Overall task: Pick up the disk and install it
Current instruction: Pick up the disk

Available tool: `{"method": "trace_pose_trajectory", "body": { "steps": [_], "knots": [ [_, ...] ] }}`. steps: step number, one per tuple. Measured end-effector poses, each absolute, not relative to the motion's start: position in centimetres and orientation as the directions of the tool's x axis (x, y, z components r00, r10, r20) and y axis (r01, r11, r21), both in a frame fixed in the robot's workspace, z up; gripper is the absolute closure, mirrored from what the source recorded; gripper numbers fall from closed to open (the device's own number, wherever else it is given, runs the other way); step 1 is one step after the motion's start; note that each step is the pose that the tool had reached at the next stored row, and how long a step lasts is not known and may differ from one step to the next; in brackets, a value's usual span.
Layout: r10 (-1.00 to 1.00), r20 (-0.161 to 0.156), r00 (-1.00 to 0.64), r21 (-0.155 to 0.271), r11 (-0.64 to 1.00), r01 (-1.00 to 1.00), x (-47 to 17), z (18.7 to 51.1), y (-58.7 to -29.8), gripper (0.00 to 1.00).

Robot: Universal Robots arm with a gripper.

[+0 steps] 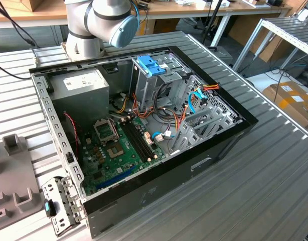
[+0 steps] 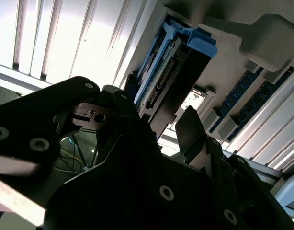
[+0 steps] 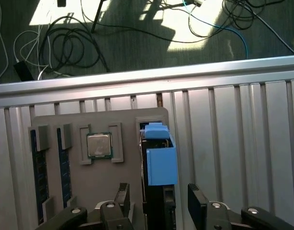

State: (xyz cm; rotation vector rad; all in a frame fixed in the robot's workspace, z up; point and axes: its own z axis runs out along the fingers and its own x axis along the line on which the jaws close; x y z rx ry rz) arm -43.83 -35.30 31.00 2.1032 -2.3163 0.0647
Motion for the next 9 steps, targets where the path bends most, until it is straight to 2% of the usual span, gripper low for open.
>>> {"method": "trace_pose_trajectory", "body": {
  "steps": [9],
  "knots": [
    [-0.998,0.037,-0.047,-0.022,0.046,-0.999,-43.83,30.44,-35.19,0.4]
  ]
}}
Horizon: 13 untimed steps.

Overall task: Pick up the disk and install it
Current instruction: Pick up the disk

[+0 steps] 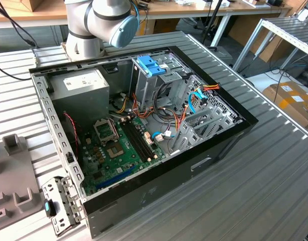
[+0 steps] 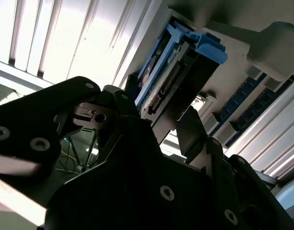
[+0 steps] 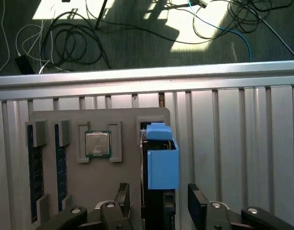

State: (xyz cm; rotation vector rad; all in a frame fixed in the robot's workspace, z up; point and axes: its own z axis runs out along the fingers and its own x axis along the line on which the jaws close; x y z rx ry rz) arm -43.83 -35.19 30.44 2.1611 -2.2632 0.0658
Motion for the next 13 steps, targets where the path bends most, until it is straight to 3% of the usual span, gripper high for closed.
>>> {"method": "trace_pose_trajectory", "body": {
  "steps": [13],
  "knots": [
    [-0.999,0.038,-0.026,-0.023,0.025,-0.999,-43.83,30.41,-35.17,0.4]
  ]
}}
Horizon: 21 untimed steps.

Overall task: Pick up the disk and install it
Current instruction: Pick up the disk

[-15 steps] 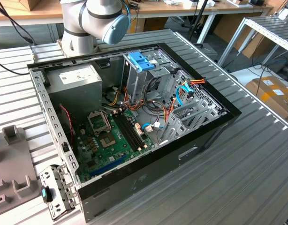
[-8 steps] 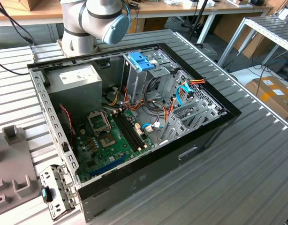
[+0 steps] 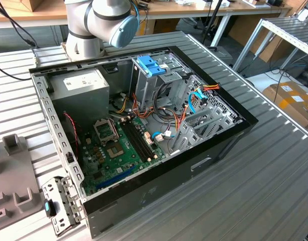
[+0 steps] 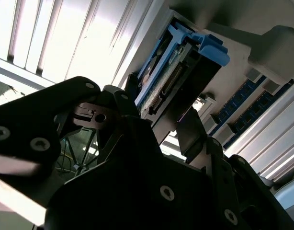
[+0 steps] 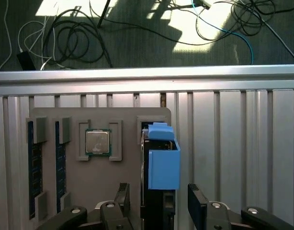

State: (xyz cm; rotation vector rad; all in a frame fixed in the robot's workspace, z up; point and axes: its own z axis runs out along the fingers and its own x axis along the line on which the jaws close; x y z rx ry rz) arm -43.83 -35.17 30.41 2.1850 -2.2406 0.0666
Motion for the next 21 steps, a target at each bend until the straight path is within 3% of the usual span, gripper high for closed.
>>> {"method": "trace_pose_trajectory", "body": {
  "steps": [2,6,21],
  "knots": [
    [-0.999,0.038,-0.026,-0.023,0.025,-0.999,-43.83,30.41,-35.17,0.42],
    [-0.999,0.038,-0.026,-0.023,0.025,-0.999,-43.83,30.41,-35.17,0.65],
    [-0.999,0.038,-0.026,-0.023,0.025,-0.999,-43.83,30.4,-35.17,0.65]
  ]
}}
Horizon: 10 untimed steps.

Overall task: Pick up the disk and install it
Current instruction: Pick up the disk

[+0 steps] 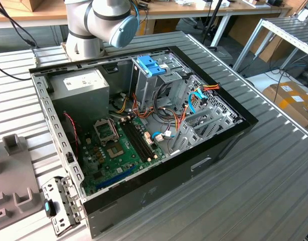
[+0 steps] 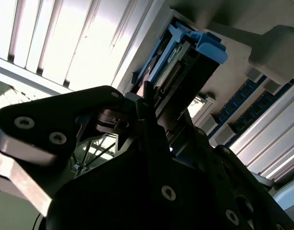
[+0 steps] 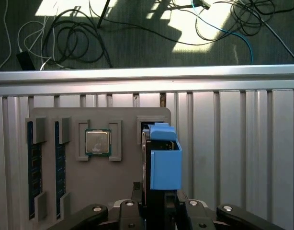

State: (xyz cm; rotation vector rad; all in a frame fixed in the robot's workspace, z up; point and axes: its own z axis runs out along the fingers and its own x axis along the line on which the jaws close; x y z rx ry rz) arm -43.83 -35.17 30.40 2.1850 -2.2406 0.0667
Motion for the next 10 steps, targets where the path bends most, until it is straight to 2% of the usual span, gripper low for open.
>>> {"method": "trace_pose_trajectory", "body": {
  "steps": [1,2,10],
  "knots": [
    [-0.999,0.038,-0.026,-0.023,0.025,-0.999,-43.83,30.41,-35.17,0.64],
    [-0.999,0.038,-0.026,-0.023,0.025,-0.999,-43.83,30.41,-35.17,0.58],
    [-0.999,0.038,-0.026,-0.023,0.025,-0.999,-43.83,30.43,-35.17,0.58]
  ]
}}
